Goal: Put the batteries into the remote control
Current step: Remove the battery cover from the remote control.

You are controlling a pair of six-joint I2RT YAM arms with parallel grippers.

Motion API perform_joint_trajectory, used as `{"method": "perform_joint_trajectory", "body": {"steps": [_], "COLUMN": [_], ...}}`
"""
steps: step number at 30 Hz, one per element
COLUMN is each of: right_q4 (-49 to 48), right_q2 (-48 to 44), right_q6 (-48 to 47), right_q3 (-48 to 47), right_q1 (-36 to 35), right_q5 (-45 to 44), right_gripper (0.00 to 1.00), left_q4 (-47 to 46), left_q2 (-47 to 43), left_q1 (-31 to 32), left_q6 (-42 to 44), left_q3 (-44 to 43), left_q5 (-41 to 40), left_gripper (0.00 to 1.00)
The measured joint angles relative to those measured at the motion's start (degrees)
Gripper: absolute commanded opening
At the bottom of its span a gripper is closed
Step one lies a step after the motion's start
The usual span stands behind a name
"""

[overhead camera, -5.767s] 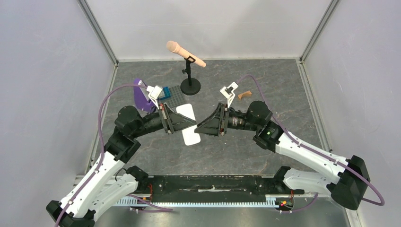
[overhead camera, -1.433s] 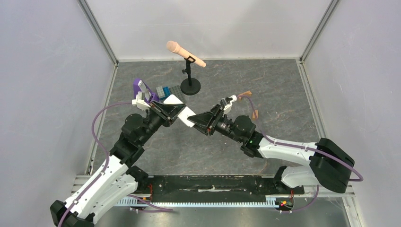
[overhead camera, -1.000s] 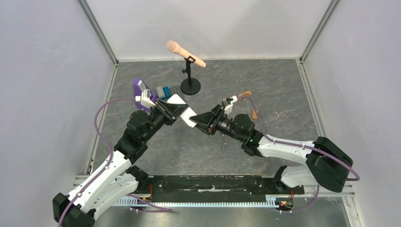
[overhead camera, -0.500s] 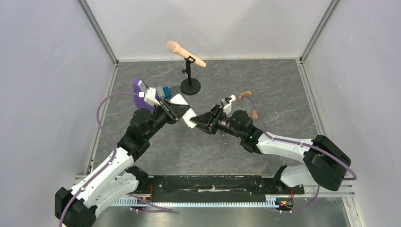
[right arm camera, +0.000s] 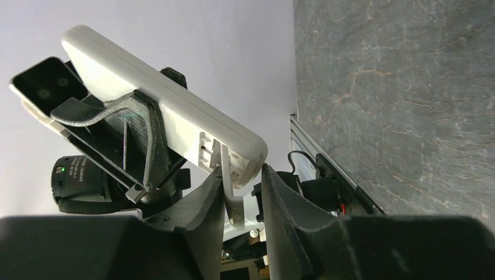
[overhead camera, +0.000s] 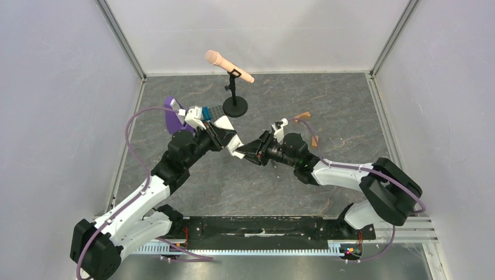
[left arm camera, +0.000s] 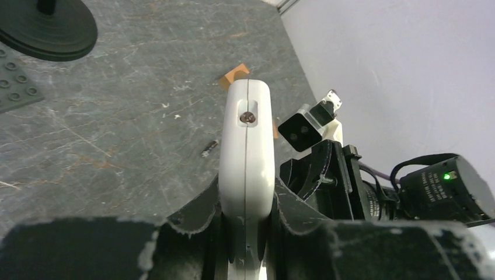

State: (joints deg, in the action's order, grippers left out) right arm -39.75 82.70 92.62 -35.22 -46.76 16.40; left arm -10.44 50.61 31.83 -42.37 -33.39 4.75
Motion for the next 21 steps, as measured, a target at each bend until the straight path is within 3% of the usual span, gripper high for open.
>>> {"method": "perform_joint_trajectory", "body": {"steps": [9,21], "right_q4": [-5.25,-14.16], "right_q2": [6.75,6.84], "right_q6": [1.97,2.08], "right_q3": [-0.22,-1.84], "right_q1": [2.64,6.71], "right_q5": [3.98,7.02], "right_gripper": [0.15,0.21], "left_q4": [-0.76,4.55], "left_q2": [4.11,7.06], "left_q1": [0.02,0.07], "left_q6": [5.99,10.12], "left_q3": [-0.09,-0.17], "left_q5": [-2.01,-9.51], "left_gripper": [0.02,0.02]}}
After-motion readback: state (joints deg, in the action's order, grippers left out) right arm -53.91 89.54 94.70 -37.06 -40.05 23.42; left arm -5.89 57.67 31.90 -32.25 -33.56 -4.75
